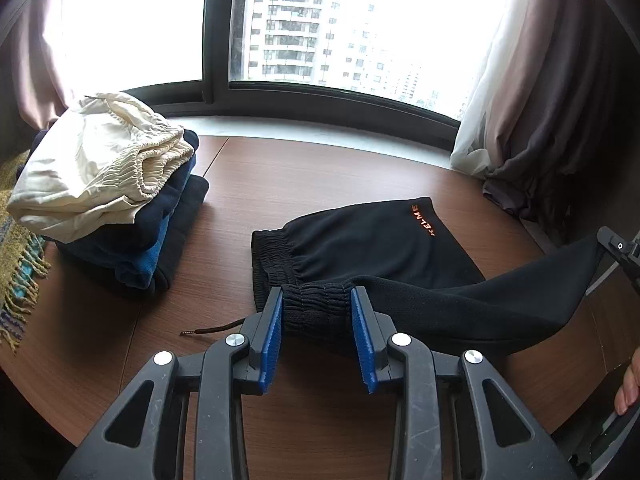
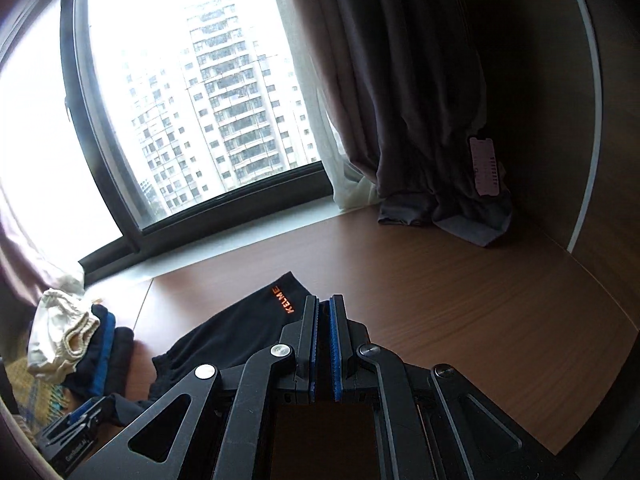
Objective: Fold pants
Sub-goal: 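Lift the held pants and lay one leg over the other, then open both tools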
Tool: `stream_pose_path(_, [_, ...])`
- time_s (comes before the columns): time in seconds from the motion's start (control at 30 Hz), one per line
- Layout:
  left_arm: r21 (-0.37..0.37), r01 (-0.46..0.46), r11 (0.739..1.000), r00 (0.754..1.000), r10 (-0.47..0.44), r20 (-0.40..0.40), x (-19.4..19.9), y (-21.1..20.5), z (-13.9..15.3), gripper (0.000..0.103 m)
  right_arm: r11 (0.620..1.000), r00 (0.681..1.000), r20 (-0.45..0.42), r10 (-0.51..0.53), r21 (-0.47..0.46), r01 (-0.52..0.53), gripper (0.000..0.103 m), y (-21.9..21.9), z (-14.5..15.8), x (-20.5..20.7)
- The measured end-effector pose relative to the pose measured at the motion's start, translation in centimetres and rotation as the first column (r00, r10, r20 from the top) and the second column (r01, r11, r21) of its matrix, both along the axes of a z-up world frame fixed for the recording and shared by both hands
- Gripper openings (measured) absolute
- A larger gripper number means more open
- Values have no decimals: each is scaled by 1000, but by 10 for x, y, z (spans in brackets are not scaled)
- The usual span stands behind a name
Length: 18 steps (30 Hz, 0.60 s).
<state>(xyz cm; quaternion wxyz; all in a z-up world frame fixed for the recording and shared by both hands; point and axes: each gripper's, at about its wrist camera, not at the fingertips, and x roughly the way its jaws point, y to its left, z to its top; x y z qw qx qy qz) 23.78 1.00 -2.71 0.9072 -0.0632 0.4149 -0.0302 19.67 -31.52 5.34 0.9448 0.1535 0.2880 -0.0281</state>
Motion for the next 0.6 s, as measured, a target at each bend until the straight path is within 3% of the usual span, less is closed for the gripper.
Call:
stream_pose_path(0.23, [34, -44, 998, 999, 45, -10, 26, 2, -6, 33, 998, 999, -4, 47, -48, -47, 6, 8, -6, 43])
stream_pose_path(0.6, [58, -124, 991, 990, 127, -64, 71, 6, -27, 33, 986, 985, -100, 142, -76, -150, 6, 26, -30, 127])
